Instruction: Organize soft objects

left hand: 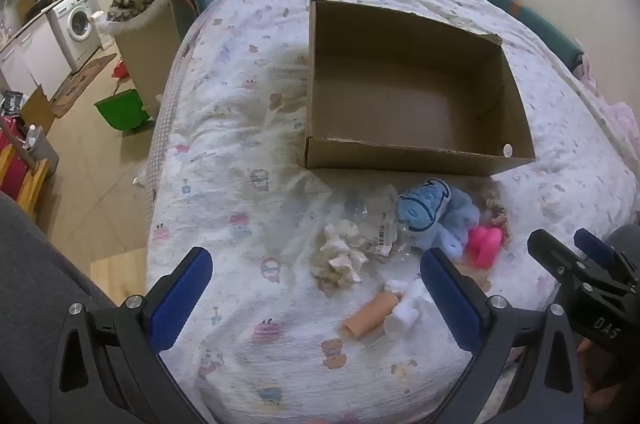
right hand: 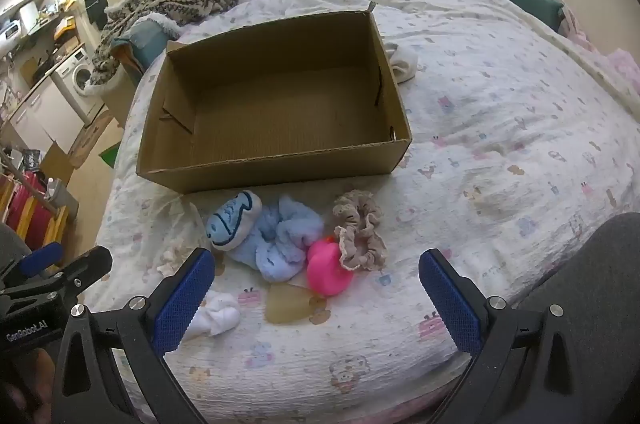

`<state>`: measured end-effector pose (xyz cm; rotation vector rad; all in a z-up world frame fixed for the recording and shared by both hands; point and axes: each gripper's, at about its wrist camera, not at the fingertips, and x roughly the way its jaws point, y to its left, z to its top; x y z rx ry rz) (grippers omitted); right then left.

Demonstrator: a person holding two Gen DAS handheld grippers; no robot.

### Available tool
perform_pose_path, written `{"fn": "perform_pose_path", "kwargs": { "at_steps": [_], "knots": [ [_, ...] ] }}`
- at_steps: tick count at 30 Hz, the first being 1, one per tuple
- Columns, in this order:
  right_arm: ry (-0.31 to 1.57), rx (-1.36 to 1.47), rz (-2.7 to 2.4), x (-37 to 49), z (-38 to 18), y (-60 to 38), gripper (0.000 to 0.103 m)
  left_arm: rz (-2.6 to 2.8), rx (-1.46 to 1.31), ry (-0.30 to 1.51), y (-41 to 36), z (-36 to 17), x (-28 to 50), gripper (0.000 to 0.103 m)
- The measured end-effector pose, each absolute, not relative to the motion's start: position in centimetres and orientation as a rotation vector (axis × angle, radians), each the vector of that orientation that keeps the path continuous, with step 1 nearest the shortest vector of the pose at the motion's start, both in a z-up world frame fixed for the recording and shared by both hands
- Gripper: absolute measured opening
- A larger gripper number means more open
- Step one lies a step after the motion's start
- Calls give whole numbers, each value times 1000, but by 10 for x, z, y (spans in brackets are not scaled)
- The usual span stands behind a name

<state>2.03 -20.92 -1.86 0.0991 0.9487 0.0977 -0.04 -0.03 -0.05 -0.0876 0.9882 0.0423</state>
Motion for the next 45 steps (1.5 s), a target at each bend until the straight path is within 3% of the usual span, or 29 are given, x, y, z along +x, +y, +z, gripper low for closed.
{"fn": "perform_pose_path", "kwargs": {
  "at_steps": [45],
  "knots": [
    [958, 97, 91, 22, -20, -210, 103, 70, -93, 1007, 3, -6, -1, 103]
  ]
}}
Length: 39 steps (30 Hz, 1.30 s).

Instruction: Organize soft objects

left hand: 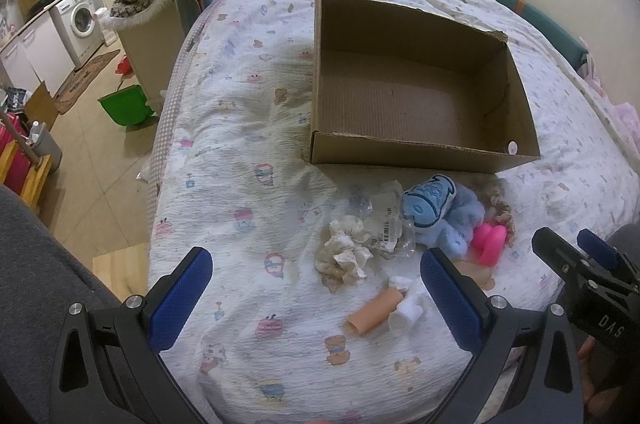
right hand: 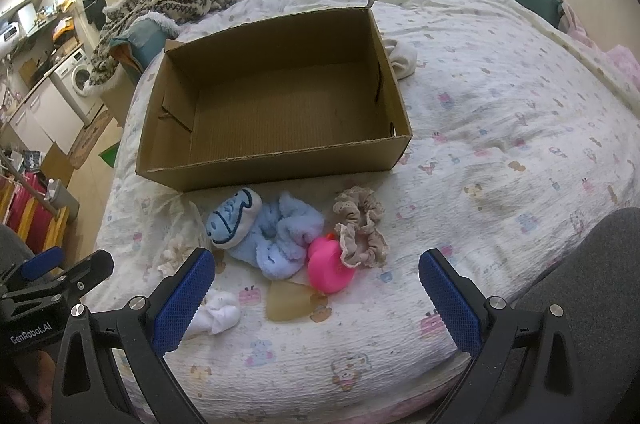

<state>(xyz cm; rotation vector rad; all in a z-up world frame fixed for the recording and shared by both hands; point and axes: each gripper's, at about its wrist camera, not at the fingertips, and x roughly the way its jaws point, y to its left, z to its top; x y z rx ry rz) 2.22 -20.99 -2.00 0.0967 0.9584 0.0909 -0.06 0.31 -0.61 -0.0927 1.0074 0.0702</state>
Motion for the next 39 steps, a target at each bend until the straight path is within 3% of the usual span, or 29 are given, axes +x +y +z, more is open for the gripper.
{"fn": "perform_pose_path", "kwargs": {
  "at_steps": [39],
  "knots": [
    [967, 110, 86, 24, -23, -211, 103, 67, -81, 1021, 0, -7, 2, 103]
  ]
}}
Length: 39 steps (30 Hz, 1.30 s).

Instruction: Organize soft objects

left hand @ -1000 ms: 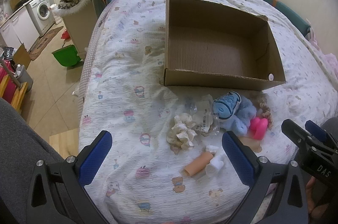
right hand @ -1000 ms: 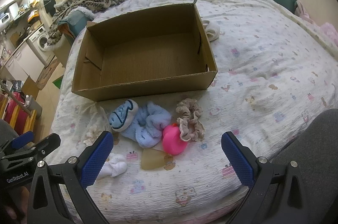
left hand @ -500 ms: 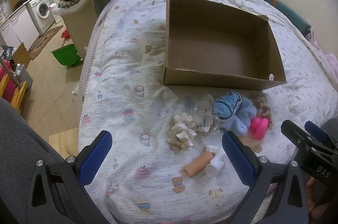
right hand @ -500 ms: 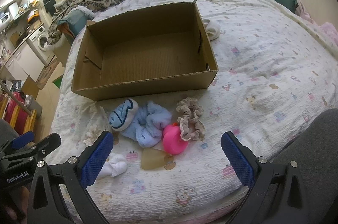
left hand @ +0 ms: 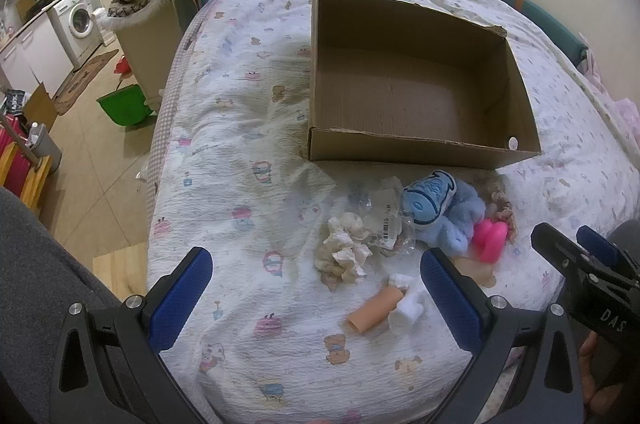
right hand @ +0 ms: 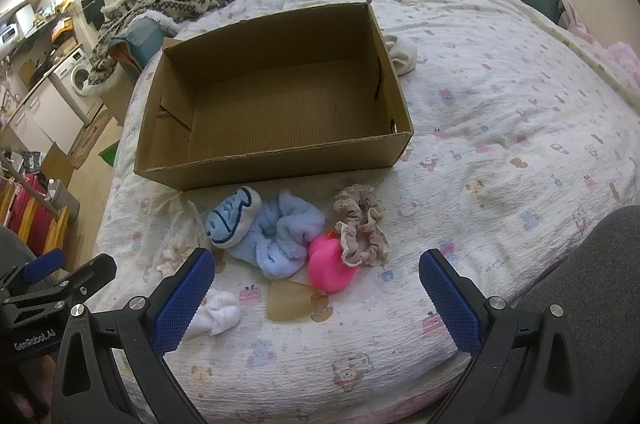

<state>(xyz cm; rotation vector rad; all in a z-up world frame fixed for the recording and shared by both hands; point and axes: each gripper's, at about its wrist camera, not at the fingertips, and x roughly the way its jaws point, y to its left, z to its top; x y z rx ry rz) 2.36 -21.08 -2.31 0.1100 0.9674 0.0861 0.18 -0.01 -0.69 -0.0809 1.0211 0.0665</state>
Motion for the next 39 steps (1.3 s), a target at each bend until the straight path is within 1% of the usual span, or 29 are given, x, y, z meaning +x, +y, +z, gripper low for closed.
{"fn": "perform_pose_path", "kwargs": {
  "at_steps": [12, 17, 24, 26, 28, 30, 31, 32, 34, 36, 38, 39],
  "knots": [
    [1036, 211, 96, 62, -12, -245, 103, 84, -112, 1037, 7, -8, 5, 103],
    [1158, 325, 113, 96, -22, -279, 103, 88, -125, 1038, 10, -8, 6, 103],
    [1336, 431, 142, 126, -64, -296, 103, 115, -162, 1098, 24, -11, 21, 103],
    [1383, 451, 161, 130, -77, -291, 93, 126, -172, 1113, 29, -11, 29, 103],
    [1414, 441, 176, 134, -91, -284, 89, 136, -183, 1131, 35, -12, 39, 103],
    [1428, 401, 163, 137, -102, -276, 89, 151, -179, 1146, 40, -13, 48, 103],
    [1442, 382, 157, 139, -108, -272, 82, 157, -176, 1155, 42, -13, 52, 103],
    [1459, 372, 154, 141, -114, -270, 71, 158, -176, 1168, 44, -15, 56, 103],
    [1479, 359, 153, 145, -123, -266, 58, 147, -175, 1212, 45, -22, 66, 103],
    [1476, 341, 149, 147, -126, -264, 53, 131, -179, 1243, 44, -31, 71, 103],
    [1468, 325, 147, 148, -126, -262, 33, 112, -188, 1289, 42, -44, 76, 101],
    [1460, 326, 148, 147, -126, -263, 30, 100, -209, 1313, 41, -51, 77, 101]
  ]
}}
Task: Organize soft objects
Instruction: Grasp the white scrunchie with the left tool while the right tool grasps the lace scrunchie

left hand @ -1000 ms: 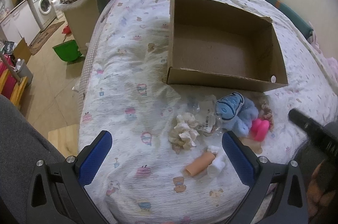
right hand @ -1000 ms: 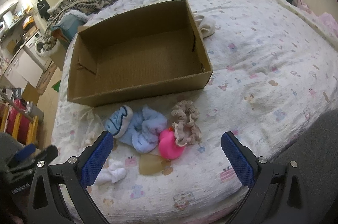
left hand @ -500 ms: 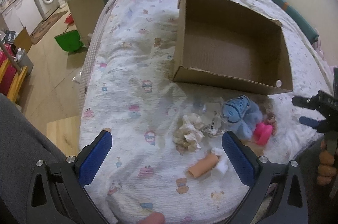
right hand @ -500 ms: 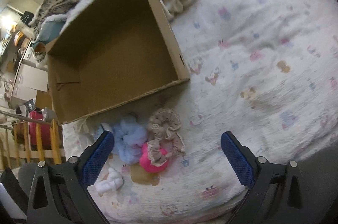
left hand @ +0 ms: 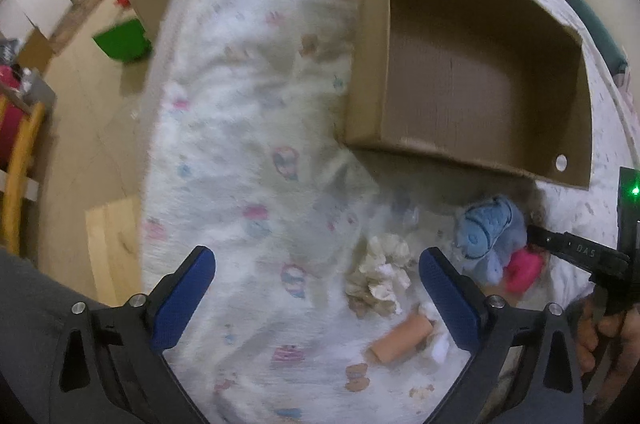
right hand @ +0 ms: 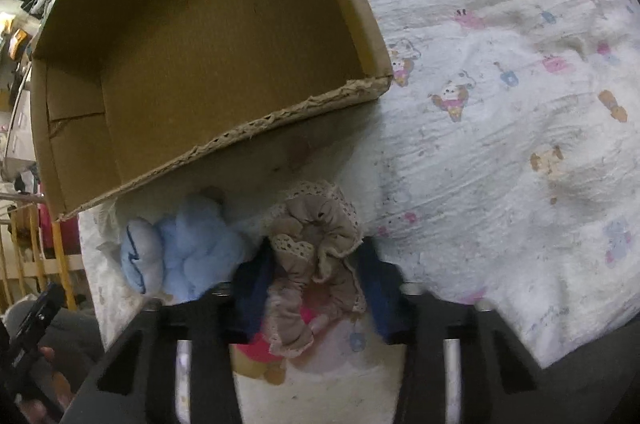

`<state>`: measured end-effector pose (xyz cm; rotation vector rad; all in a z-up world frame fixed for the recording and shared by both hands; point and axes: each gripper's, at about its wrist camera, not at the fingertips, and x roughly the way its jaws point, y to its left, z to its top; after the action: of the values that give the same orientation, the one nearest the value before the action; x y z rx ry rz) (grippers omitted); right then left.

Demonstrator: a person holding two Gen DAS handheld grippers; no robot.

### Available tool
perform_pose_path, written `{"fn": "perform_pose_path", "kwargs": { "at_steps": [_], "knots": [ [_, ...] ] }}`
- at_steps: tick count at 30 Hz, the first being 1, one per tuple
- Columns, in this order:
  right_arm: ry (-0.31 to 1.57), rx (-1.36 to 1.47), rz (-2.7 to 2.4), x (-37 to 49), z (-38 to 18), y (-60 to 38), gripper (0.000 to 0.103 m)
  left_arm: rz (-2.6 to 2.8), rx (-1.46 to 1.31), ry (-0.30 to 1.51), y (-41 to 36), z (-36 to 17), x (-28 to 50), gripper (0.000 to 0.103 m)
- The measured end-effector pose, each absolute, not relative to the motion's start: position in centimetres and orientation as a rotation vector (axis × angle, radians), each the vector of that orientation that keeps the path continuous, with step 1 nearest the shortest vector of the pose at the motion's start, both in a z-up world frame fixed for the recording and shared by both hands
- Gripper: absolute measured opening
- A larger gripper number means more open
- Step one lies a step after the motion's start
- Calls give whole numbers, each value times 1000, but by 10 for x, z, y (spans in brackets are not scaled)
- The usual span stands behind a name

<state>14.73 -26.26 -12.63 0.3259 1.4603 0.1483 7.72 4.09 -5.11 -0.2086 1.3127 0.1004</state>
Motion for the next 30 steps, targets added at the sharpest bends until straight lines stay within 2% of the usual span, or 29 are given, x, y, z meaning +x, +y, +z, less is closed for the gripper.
{"fn": "perform_pose_path", "kwargs": {
  "at_steps": [2, 6, 9, 11, 17, 23, 30],
  "knots": [
    [1437, 340, 156, 146, -123, -263, 18, 85, -248, 1352, 40, -65, 79, 91],
    [1359, 376, 160, 144, -107, -271, 17, 40, -275, 1404, 32, -86, 82, 82],
    [1331, 405, 162, 142, -101, -277, 16, 4, -279, 1435, 25, -101, 84, 69],
    [1326, 418, 165, 141, -99, -282, 16, -23, -283, 1456, 19, -110, 85, 50],
    [1311, 419, 179, 136, -94, -285, 16, -26, -251, 1443, 12, -112, 85, 14],
    [1299, 434, 213, 126, -84, -288, 16, 6, -280, 1379, 28, -94, 76, 10],
    [1201, 471, 304, 103, -49, -287, 16, 73, -294, 1214, 52, -47, 59, 10]
  ]
}}
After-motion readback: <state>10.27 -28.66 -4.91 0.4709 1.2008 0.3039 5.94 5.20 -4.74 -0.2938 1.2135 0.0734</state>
